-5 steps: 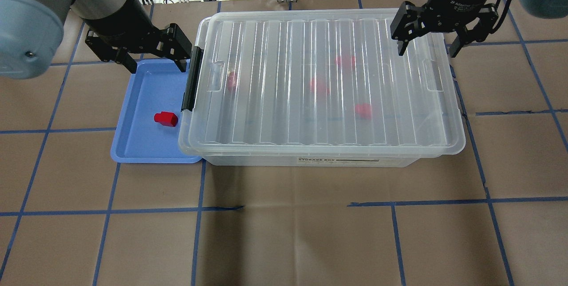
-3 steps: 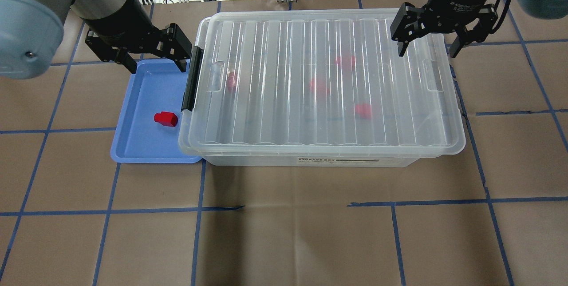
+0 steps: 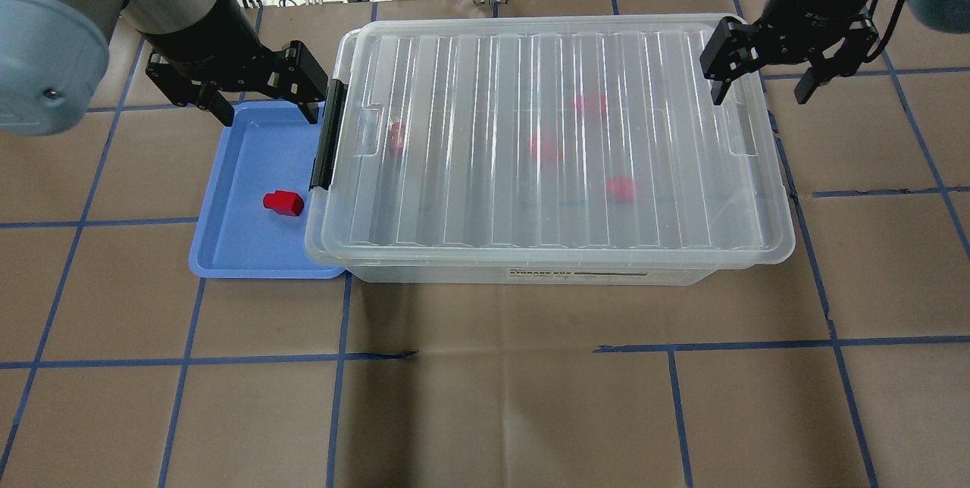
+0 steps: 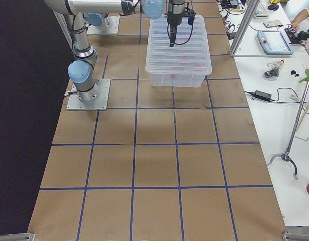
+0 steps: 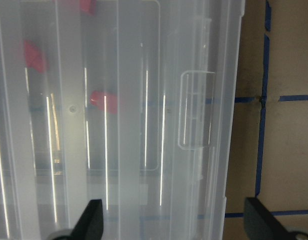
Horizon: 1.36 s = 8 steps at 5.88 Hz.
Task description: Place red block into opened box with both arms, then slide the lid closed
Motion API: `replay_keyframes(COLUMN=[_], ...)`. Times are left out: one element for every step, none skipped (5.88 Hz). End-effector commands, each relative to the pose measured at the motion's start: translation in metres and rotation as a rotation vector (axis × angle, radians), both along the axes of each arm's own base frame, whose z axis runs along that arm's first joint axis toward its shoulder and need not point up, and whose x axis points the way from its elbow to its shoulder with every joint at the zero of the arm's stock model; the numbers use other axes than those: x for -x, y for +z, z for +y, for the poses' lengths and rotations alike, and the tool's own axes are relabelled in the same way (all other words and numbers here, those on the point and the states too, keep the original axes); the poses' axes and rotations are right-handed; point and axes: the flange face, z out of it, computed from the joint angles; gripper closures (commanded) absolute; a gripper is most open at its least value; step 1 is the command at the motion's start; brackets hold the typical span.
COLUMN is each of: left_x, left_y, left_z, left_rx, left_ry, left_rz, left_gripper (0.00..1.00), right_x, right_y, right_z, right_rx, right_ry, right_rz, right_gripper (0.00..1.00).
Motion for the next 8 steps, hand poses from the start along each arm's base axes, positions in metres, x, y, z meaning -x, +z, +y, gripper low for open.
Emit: replay_keyframes(left_x=[0.0,0.0,0.0,0.0,0.0,0.0,0.0,0.0], left_y=[0.0,0.0,-0.001,-0.001,0.0,0.0,-0.001,0.0], left_z=[0.0,0.001,0.0,0.0,0.001,0.001,0.001,0.001], left_rx=[-0.001,-0.001,-0.002,-0.002,-0.001,-0.001,-0.002,-0.001], left_ry=[0.0,0.0,0.0,0.0,0.0,0.0,-0.003,-0.003], left_rz=[-0.001,0.0,0.0,0.0,0.0,0.0,0.0,0.0], left_gripper=[0.02,0.02,0.02,0.02,0.02,0.02,0.02,0.02], right_x=[0.061,0.059,0.057,0.055,0.057,0.064,0.079,0.092], right_y=[-0.059,-0.084,-0.102,-0.106,-0.105,-0.1,-0.099,-0.099], right_z=[0.003,0.009,0.017,0.019,0.018,0.013,0.012,0.013], right_rx=[0.024,0.041,0.013,0.006,0.011,0.051,0.065,0.066], right_ry=[0.029,0.026,0.023,0.024,0.041,0.072,0.068,0.074], right_rz=[-0.006,-0.001,-0.012,-0.022,-0.011,0.008,0.013,0.013], right_gripper=[0.0,0.0,0.0,0.0,0.0,0.0,0.0,0.0])
